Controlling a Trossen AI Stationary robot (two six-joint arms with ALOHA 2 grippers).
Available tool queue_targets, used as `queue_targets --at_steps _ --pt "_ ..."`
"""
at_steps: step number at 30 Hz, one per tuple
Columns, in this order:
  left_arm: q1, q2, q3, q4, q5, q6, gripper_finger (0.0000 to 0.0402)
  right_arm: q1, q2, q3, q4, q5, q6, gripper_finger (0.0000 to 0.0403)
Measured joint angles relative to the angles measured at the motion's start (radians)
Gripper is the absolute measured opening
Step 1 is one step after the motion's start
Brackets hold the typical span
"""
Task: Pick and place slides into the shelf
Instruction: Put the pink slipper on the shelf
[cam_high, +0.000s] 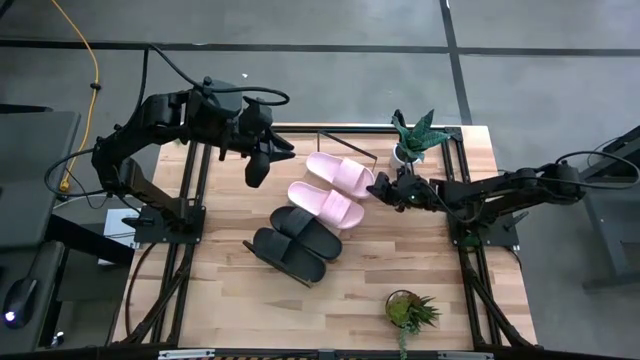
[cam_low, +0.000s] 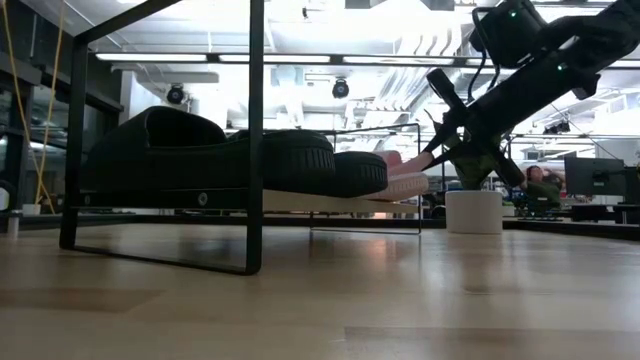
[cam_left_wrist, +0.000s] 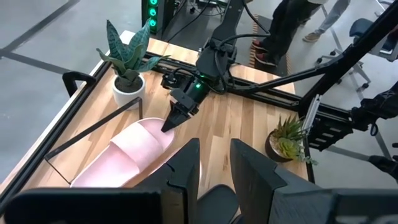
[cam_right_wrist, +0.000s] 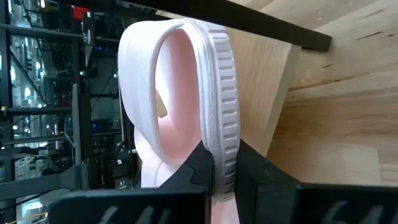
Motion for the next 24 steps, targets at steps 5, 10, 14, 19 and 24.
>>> queue_targets --at_steps 5,10,14,19,24 --pt "0.000 0.000 0.000 -0.013 -0.019 0.000 0.0078 -0.006 0.000 0.000 0.000 -0.012 -0.001 0.0015" --pt "0.000 0.000 0.000 -0.019 -0.020 0.001 0.0078 -0.006 0.000 0.000 0.000 -0.009 0.005 0.0038" --pt "0.000 0.000 0.000 -0.019 -0.020 0.016 0.0078 -0.006 0.000 0.000 -0.003 0.009 0.029 0.0068" --pt "0.000 0.000 0.000 -0.019 -0.020 0.019 0.0078 -0.006 0.000 0.000 -0.035 0.006 0.052 0.0087" --pt "0.000 0.000 0.000 -0.019 -0.020 0.023 0.0078 -0.008 0.000 0.000 -0.039 0.005 0.052 0.0089"
